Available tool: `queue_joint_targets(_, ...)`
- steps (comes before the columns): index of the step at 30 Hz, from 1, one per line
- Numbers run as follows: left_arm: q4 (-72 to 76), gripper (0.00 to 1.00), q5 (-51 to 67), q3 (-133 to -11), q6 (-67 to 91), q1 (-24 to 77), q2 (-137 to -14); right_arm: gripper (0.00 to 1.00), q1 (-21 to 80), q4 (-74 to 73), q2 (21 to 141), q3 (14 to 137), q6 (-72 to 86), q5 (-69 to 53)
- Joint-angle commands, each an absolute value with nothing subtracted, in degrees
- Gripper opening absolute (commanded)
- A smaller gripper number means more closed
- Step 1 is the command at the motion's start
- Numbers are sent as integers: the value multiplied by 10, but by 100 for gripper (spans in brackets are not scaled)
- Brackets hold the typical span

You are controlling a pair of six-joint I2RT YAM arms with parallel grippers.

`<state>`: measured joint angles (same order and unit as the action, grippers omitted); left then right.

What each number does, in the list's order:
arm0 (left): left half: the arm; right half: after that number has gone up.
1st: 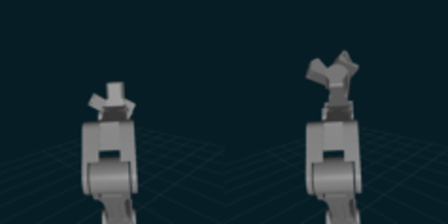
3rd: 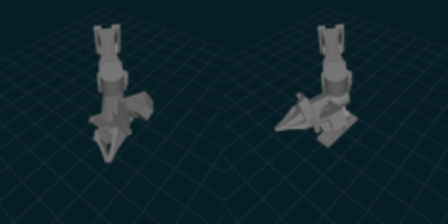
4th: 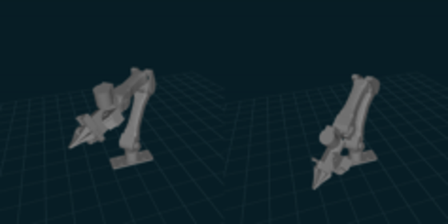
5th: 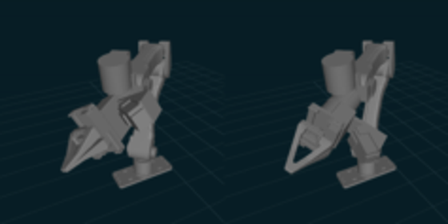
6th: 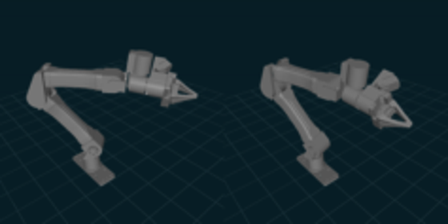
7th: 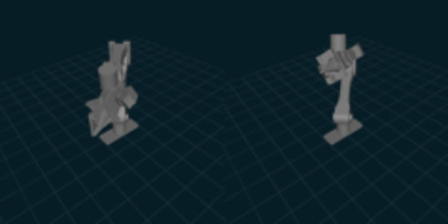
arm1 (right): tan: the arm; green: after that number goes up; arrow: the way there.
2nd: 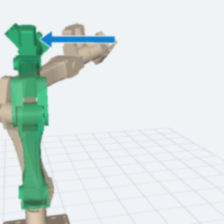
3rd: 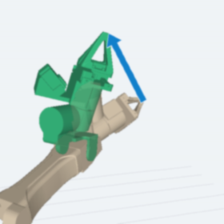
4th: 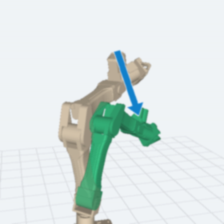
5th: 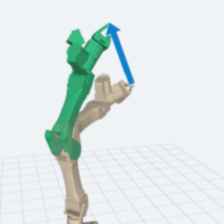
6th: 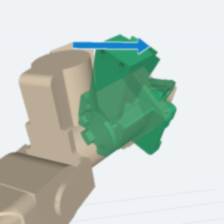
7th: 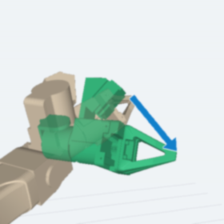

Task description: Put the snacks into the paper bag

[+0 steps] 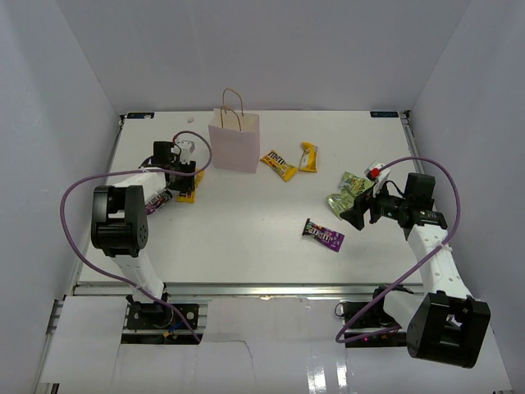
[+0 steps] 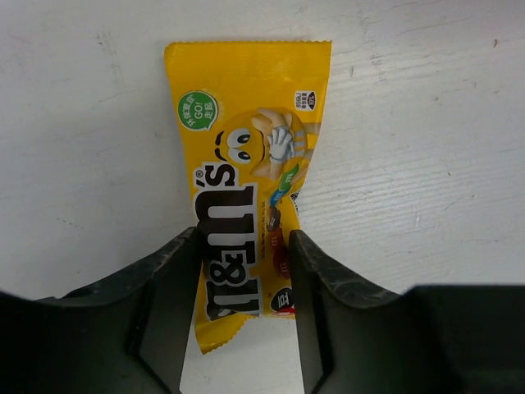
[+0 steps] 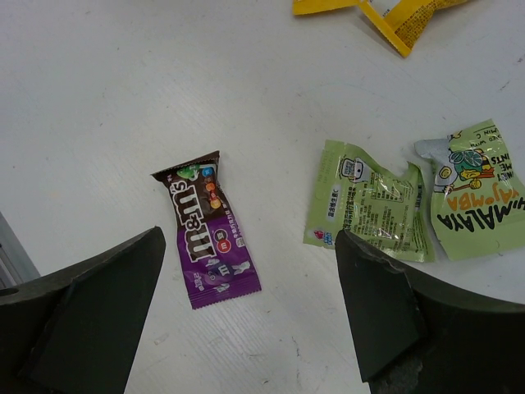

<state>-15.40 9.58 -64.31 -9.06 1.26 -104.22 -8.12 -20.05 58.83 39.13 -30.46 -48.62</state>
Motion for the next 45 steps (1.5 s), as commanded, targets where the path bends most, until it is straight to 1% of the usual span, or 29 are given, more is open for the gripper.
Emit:
queue_joint_targets(1,-163,55,90,-662,-84,15,-1049,90,-79,-198,580,408,-311,-504)
queue_joint_targets(4,-163,49,93,-657,-73,15,-1051,90,-79,-198,580,408,-311,-504)
queue_joint_targets(8,-161,36,114,-664,-53,14,-1037,90,-79,-198,579,408,-310,-504)
queue_joint_targets(9,-159,30,121,-669,-39,15,-1020,90,-79,-198,578,408,-311,-505)
queue_joint_targets(12,-127,25,157,-657,-6,15,-975,90,-79,-198,578,408,-310,-506)
queue_joint_targets(16,-32,22,206,-616,66,15,-855,90,-79,-198,578,407,-309,-508)
queue_joint_targets(18,-5,22,229,-603,92,15,-818,90,-79,-197,579,406,-308,-511)
queue_joint_targets(19,41,22,236,-595,116,15,-787,90,-79,-196,579,406,-308,-510)
queue_joint_targets(23,110,22,252,-602,168,16,-744,90,-79,-196,579,405,-307,-511)
queue_joint_targets(28,159,22,271,-667,195,18,-777,90,-79,-196,578,404,-308,-511)
queue_joint_targets(29,161,22,272,-697,199,19,-789,90,-79,-197,578,403,-308,-510)
queue_joint_targets(36,193,21,279,-818,181,31,-904,90,-79,-194,580,402,-308,-513)
queue_joint_targets(39,224,22,273,-845,192,38,-933,90,-78,-194,583,402,-308,-515)
queue_joint_targets(45,236,23,255,-894,169,72,-1000,90,-79,-194,582,402,-307,-520)
